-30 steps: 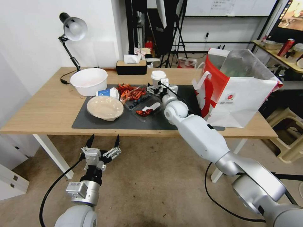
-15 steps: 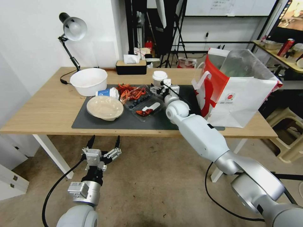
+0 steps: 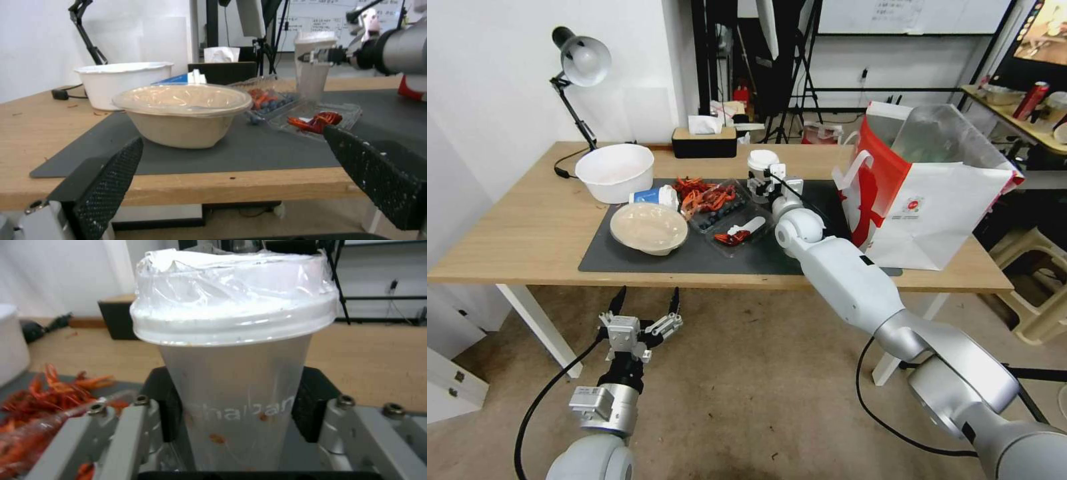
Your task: Pick up the trash from the table and place it into the takeout bag.
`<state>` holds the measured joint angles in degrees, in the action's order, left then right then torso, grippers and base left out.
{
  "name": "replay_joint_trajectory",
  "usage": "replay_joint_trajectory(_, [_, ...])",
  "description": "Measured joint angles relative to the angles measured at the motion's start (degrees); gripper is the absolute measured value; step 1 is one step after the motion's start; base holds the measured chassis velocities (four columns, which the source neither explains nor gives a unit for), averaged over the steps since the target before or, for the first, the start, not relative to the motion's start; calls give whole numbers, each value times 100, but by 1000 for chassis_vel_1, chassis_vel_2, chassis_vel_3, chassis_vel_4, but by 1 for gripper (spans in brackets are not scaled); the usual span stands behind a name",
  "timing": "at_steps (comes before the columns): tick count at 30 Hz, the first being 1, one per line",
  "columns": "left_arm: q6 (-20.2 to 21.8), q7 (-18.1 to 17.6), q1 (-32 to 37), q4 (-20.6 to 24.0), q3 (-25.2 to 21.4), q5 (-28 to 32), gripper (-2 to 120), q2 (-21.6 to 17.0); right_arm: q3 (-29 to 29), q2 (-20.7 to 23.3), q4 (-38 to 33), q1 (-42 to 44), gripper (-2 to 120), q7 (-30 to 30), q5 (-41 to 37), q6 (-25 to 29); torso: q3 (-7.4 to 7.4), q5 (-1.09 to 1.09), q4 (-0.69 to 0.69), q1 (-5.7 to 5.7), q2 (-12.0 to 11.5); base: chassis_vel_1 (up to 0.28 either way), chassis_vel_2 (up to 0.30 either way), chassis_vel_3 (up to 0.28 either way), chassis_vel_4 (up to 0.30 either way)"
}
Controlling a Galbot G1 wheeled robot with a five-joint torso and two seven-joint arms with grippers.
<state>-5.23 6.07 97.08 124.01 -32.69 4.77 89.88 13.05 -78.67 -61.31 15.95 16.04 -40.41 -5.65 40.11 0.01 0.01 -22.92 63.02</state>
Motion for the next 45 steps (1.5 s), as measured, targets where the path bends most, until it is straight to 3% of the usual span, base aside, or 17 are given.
replay_joint_trajectory(11, [-12, -6, -28, -29, 9, -11, 100, 2, -305, 567, -1489, 151, 24, 295, -55, -275, -1, 0, -1, 0, 0, 0, 0, 0, 0])
replay_joint_trajectory(17, [-12, -6, -22, -26, 17, -36, 99, -10, -822, 1060, -2565, 117, 9, 662, -68, -802, -1, 0, -2, 0, 0, 0, 0, 0, 0])
replay_joint_trajectory(19, [-12, -6, -22, -25, 18, -38, 99, -12, -845, 1084, -2609, 108, 7, 684, -78, -828, -1, 0, -2, 1, 0, 0, 0, 0, 0])
replay_joint_trajectory(21, [-15, -6, -14, -20, 23, -64, 100, -18, -1124, 1285, -3020, 6, 0, 1042, -382, -1216, -1, 1, -2, 0, 0, 0, 0, 0, 0])
replay_joint_trajectory(33, [-37, 6, 33, 62, 86, -141, 100, -9, -2320, 1802, -3940, 179, 0, 2139, -1488, -2340, -1, 1, -1, 0, 0, 0, 0, 0, 0])
replay_joint_trajectory(39, [-37, 17, 65, 88, 131, -190, 100, -17, -2803, 2047, -4248, 640, 0, 2500, -1883, -2452, -1, 2, -2, 1, 0, 0, 0, 0, 0])
replay_joint_trajectory(45, [-40, 29, 102, 112, 198, -263, 100, 16, -3581, 2052, -4693, 1302, 0, 2740, -2606, -2097, 0, -1, 0, 1, 0, 0, 0, 0, 0])
